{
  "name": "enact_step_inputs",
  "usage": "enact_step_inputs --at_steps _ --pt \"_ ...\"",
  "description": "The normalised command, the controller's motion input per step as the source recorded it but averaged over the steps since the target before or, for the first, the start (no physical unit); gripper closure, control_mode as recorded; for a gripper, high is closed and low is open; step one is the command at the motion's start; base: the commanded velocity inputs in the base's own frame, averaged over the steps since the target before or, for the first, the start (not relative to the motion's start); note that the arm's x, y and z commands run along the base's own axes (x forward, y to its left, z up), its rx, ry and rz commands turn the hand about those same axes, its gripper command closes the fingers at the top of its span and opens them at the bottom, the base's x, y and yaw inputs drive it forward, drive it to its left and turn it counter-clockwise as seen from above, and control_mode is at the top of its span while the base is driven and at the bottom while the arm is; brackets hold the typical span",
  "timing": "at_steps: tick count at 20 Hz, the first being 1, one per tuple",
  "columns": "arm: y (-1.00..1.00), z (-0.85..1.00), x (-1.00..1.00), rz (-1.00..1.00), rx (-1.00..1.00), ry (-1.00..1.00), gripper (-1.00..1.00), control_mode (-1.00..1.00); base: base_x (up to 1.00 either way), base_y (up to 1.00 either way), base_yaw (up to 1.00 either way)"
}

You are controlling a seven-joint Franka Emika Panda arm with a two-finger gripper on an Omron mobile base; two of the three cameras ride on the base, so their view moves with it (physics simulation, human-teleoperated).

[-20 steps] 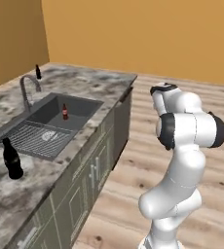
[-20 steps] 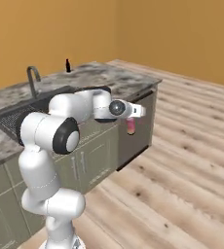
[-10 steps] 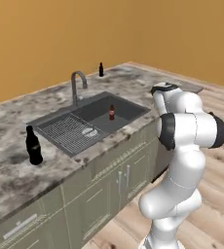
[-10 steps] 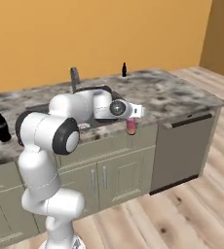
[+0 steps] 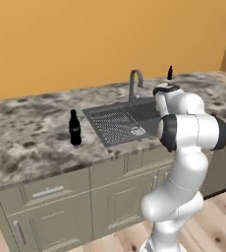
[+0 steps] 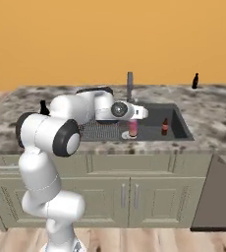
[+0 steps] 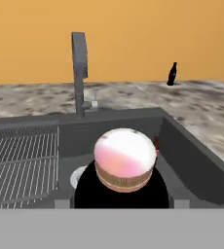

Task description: Place the large bottle from the dining counter next to the other large bottle outside the sink, and place the small bottle from the dining counter next to the other small bottle inside the sink.

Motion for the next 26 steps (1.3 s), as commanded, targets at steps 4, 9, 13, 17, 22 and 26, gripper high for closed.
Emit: enact_step_inputs --at_steps 4,9,13,17,22,26 --pt "0.00 0.00 0.00 0.00 0.00 0.00 1.00 1.00 0.26 -0.32 0.63" --pt "0.00 0.00 0.00 0.00 0.00 0.00 1.00 1.00 0.04 -0.24 0.49" --pt "0.00 0.00 0.00 0.00 0.00 0.00 1.00 1.00 0.00 -0.10 0.29" --pt "0.00 0.00 0.00 0.00 0.00 0.00 1.00 1.00 0.00 -0.03 0.21" --pt "0.00 0.00 0.00 0.00 0.00 0.00 1.00 1.00 0.00 -0.06 0.19" --pt "0.00 0.00 0.00 0.00 0.00 0.00 1.00 1.00 0.00 -0.07 0.21"
